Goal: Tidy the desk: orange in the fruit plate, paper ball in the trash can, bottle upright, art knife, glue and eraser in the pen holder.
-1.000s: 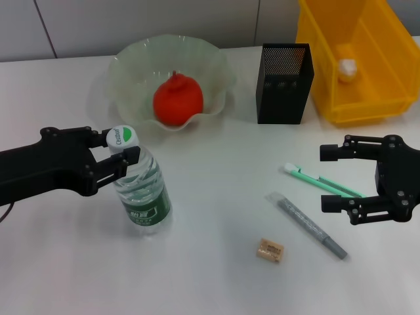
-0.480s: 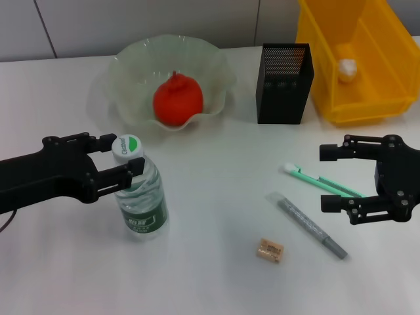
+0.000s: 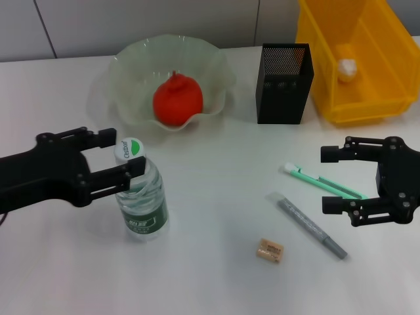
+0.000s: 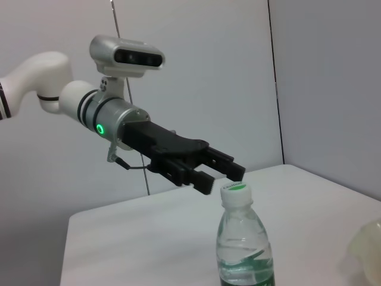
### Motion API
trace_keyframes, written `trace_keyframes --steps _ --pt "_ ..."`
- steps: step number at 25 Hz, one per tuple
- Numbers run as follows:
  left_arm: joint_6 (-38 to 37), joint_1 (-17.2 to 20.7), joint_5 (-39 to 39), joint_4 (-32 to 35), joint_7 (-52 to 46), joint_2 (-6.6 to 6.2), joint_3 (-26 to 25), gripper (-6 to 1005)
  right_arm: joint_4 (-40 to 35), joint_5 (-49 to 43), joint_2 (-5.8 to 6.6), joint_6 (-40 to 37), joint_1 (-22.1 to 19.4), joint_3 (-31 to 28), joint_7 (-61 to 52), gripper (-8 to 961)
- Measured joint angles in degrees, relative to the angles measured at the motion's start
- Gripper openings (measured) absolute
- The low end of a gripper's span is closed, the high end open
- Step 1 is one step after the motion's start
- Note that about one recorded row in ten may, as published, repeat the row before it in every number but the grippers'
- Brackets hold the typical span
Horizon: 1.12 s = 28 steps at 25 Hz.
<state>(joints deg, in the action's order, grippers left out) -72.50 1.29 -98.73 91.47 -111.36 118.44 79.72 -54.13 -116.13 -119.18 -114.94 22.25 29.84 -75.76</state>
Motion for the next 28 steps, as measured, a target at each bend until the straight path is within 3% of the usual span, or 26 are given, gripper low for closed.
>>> trace_keyframes --steps 3,4,6,7,8,9,10,11,13,14,15,16,18,23,24,25,28 --pt "-1.4 0.4 1.2 0.2 0.7 -0.01 -0.8 711 0.0 0.0 0.0 0.0 0.2 -0.2 -0.5 818" --pt "-6.5 3.6 7.6 -0.2 6.5 0.01 -6.1 720 -0.2 0.0 0.0 0.3 0.4 -0.3 -1.4 818" --pt "-7.9 4.0 8.8 -0.9 8.0 0.0 -7.2 737 -0.4 0.1 0.0 0.5 1.0 -0.4 -2.9 818" --pt "-14.7 4.9 12.5 -6.5 15.5 -0.05 -12.7 743 -0.7 0.1 0.02 1.0 1.5 -0.3 -4.5 818" --pt "-14.7 4.9 12.5 -6.5 15.5 -0.05 -12.7 748 -1.4 0.1 0.01 1.5 1.9 0.1 -6.3 818" --pt "-20.9 4.2 14.4 -13.4 21.1 -0.09 -17.2 754 -2.4 0.0 0.05 2.4 2.4 0.6 -9.0 818" --pt "-20.9 4.2 14.4 -13.4 21.1 -0.09 -17.2 760 -2.4 0.0 0.05 2.4 2.4 0.6 -9.0 818" --pt "-25.6 3.0 15.2 -19.5 25.9 -0.11 -21.3 766 -4.1 -0.2 0.07 3.6 2.9 1.8 -12.4 818" --pt "-30.6 1.4 14.9 -26.7 30.6 -0.3 -26.3 777 -7.6 -0.6 0.09 6.3 3.7 5.1 -18.6 818" --pt "-34.0 0.2 14.2 -31.6 33.8 -0.47 -29.9 783 -11.5 -1.0 0.1 9.8 4.4 9.5 -24.7 818" --pt "-37.0 -1.0 13.0 -36.0 36.8 -0.81 -33.3 782 -11.5 -1.0 0.1 9.8 4.4 9.5 -24.7 818" --pt "-39.0 -2.1 11.1 -40.3 39.5 -1.27 -36.7 782 -15.7 -2.6 0.17 14.0 5.3 14.5 -31.8 818" --pt "-40.9 -3.3 8.1 -46.1 43.3 -2.19 -40.7 780 -18.5 -5.0 0.26 16.6 6.3 17.4 -36.9 818" --pt "-41.5 -3.2 4.9 -49.4 47.8 -2.55 -41.9 777 -24.2 -18.6 0.5 18.2 13.3 24.6 -51.7 818" --pt "-41.6 -3.0 3.9 -49.5 48.8 -2.26 -41.9 776 -24.0 -25.2 0.71 17.1 17.4 26.5 -56.4 818" --pt "-41.6 -3.0 3.9 -49.5 48.8 -2.26 -41.9 776 -24.0 -25.2 0.71 17.1 17.4 26.5 -56.4 818" --pt "-41.5 -3.1 2.9 -49.6 49.0 -1.95 -41.9 775 -20.9 -34.8 0.79 15.7 23.6 29.1 -61.0 818"
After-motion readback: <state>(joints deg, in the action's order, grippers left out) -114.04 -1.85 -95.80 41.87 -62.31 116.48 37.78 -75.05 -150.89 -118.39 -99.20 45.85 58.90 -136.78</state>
